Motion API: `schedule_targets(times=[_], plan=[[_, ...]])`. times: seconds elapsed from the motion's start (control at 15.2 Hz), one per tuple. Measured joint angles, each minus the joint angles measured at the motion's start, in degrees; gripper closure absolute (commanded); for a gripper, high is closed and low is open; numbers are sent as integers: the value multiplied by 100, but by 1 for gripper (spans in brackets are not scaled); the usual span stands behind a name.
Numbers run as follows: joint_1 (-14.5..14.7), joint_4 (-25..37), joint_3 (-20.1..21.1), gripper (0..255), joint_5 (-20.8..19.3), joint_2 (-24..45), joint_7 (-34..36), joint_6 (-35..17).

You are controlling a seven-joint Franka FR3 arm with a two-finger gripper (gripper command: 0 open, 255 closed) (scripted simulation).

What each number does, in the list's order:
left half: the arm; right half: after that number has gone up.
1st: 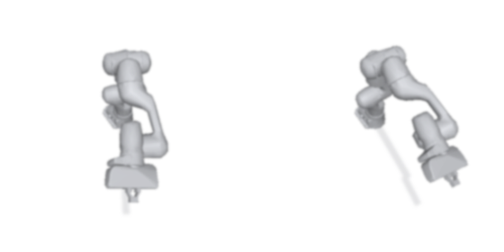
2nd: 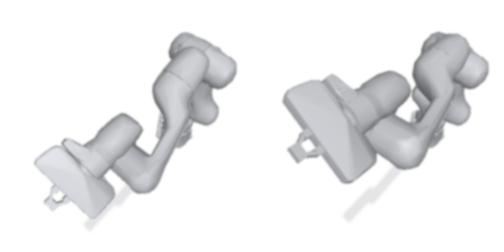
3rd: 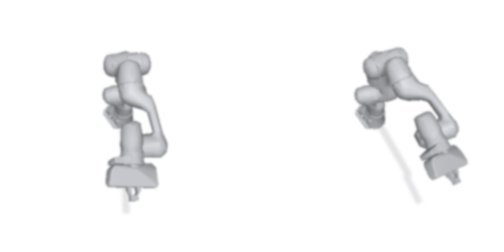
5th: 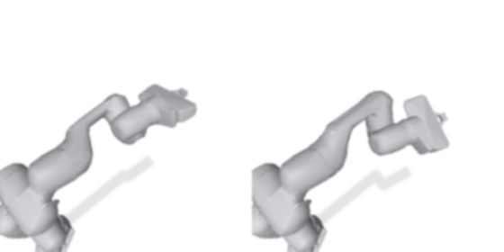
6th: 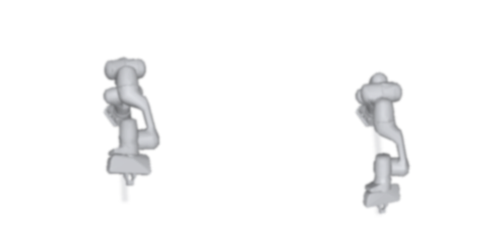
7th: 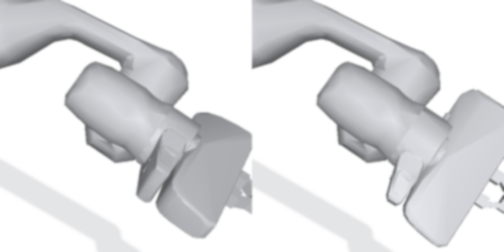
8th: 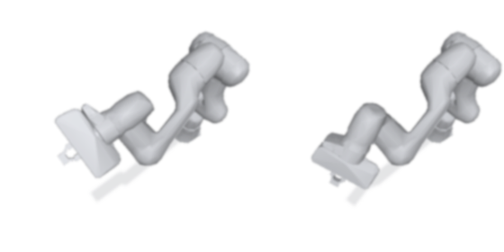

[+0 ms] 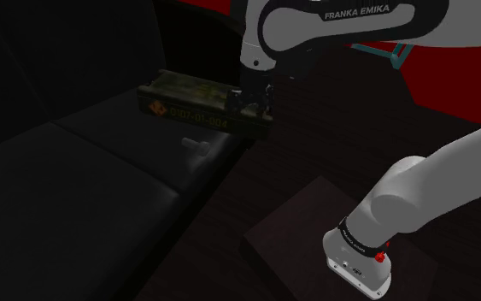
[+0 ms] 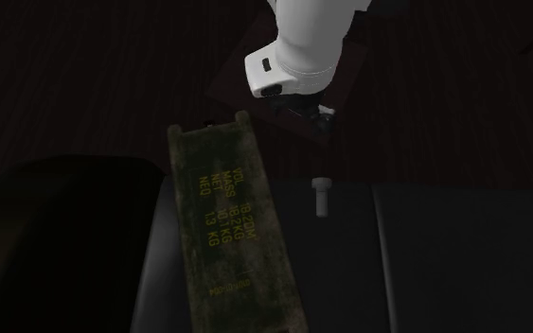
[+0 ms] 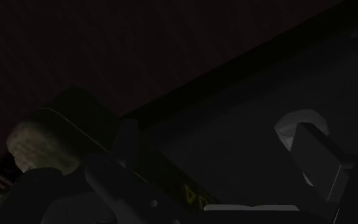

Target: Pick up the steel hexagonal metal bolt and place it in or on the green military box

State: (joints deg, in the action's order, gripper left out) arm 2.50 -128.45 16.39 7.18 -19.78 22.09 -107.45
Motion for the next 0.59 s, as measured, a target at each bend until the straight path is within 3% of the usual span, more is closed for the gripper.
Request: schedule_targets(times=[0.59], plan=[[210,1290,548,0,-350,2052,817,-384]])
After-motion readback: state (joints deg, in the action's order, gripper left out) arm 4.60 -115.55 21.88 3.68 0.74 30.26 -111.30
